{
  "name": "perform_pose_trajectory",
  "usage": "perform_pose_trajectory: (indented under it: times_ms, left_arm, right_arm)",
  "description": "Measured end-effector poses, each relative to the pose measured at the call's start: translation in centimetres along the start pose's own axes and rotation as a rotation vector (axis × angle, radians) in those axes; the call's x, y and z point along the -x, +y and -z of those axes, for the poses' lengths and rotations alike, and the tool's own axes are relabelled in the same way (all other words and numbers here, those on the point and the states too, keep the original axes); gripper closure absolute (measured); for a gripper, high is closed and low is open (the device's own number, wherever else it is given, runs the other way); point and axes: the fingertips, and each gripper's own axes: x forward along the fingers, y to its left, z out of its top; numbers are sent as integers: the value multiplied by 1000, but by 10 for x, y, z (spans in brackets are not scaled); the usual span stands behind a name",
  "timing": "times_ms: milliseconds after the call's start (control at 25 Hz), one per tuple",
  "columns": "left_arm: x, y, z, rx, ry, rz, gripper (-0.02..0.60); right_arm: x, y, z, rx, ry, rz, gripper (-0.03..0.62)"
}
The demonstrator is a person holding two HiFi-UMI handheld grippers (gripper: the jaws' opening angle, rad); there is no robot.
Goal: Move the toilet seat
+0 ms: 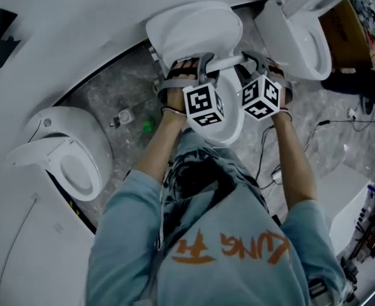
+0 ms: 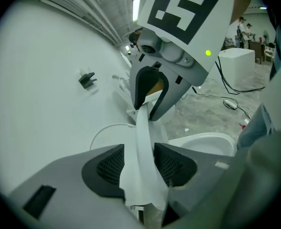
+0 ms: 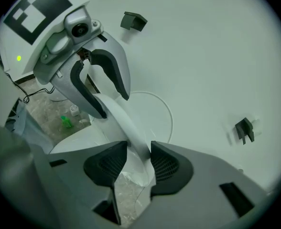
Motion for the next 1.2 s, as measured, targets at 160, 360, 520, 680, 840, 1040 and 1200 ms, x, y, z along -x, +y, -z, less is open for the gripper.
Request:
perform_pose_trajectory:
  times_ms: [160, 360, 520, 680, 840, 1040, 1200]
  left_arm:
    - [-7, 27, 5, -36, 24, -36, 402]
    - [-19, 57, 18, -19, 43, -55, 399]
    - [-32, 76, 28, 13, 51, -85, 396]
    - [-45, 98, 42, 73, 80, -131, 396]
    - [-56, 114, 49, 105, 109, -163, 396]
    - [-69, 125, 55, 156, 153, -187, 397]
    - [-66, 130, 55, 209, 178, -189, 396]
  right_arm:
    - [-19, -18, -16, -6, -22, 30, 434]
    - [-42, -39, -30, -41, -25, 72, 434]
    - [-60, -52, -40, -50, -23, 90, 442]
    - [-81, -65, -52, -53, -45, 108, 442]
    - [-97, -77, -57, -49, -58, 122, 442]
    - [-112, -88, -60, -72, -66, 107, 441]
    - [-109, -91, -61, -144, -100, 53, 411]
